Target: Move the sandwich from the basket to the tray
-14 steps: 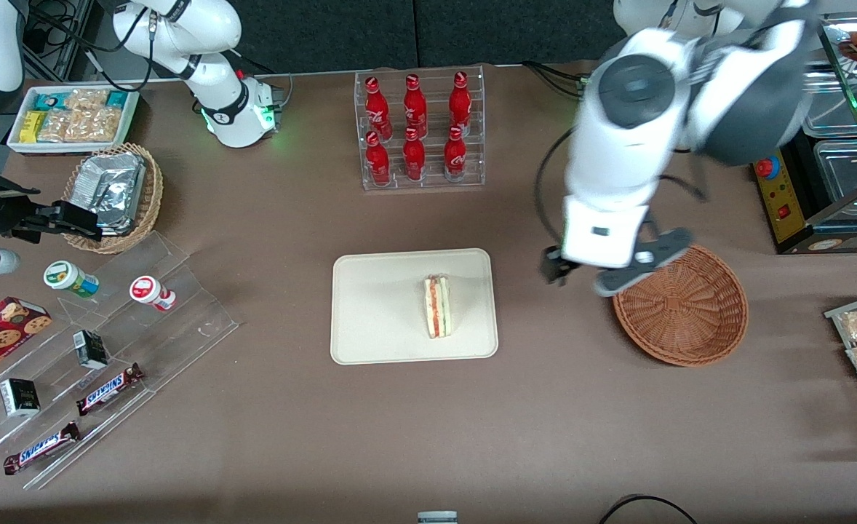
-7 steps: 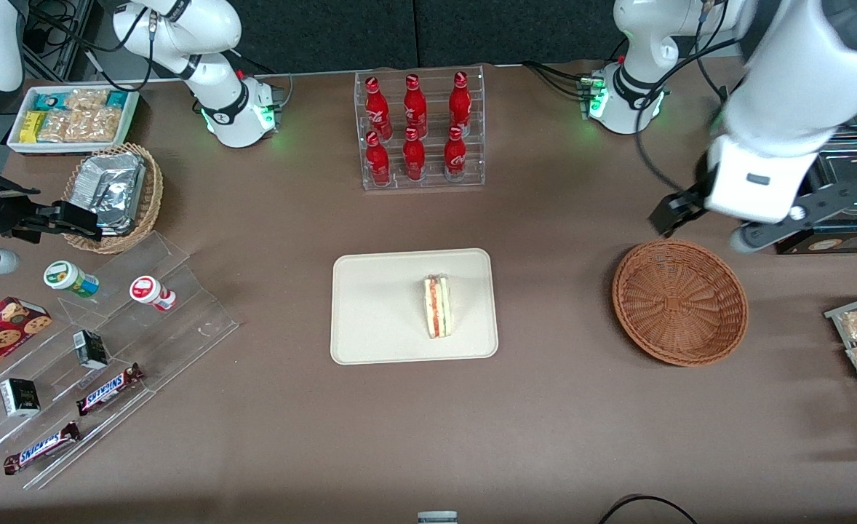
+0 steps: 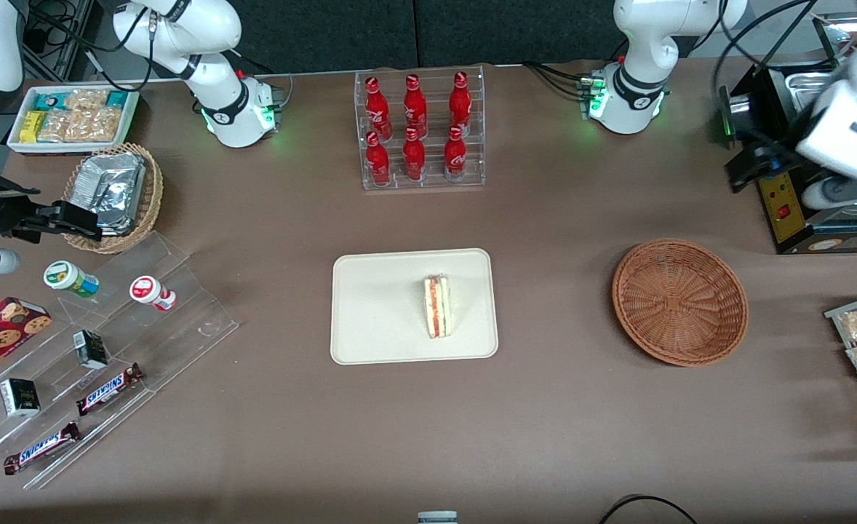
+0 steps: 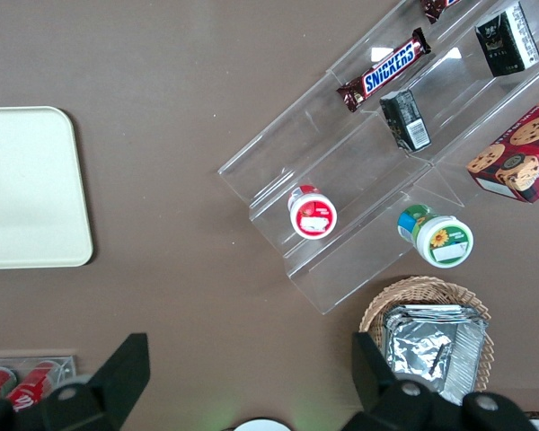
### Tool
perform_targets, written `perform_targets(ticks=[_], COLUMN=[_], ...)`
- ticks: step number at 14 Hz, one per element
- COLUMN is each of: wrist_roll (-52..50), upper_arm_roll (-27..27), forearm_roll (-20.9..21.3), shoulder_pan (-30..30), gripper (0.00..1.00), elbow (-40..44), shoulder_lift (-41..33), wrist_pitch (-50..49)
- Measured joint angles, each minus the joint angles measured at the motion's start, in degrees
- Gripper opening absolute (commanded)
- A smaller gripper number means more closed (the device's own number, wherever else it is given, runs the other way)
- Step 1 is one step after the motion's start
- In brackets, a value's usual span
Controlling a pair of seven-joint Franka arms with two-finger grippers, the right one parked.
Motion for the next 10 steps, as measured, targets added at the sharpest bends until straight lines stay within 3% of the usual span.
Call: perform_targets(ticks=[4,10], wrist_roll=[8.68,9.01], upper_arm_roll=[6.98,6.56], forearm_roll=[-3.53,-4.29], shoulder_pan=[0.0,-0.6], gripper=[1.0,0.99], elbow=[-5.33,-5.61], shoulder_lift=[-6.14,-6.98], wrist_pitch=[0.08,0.8])
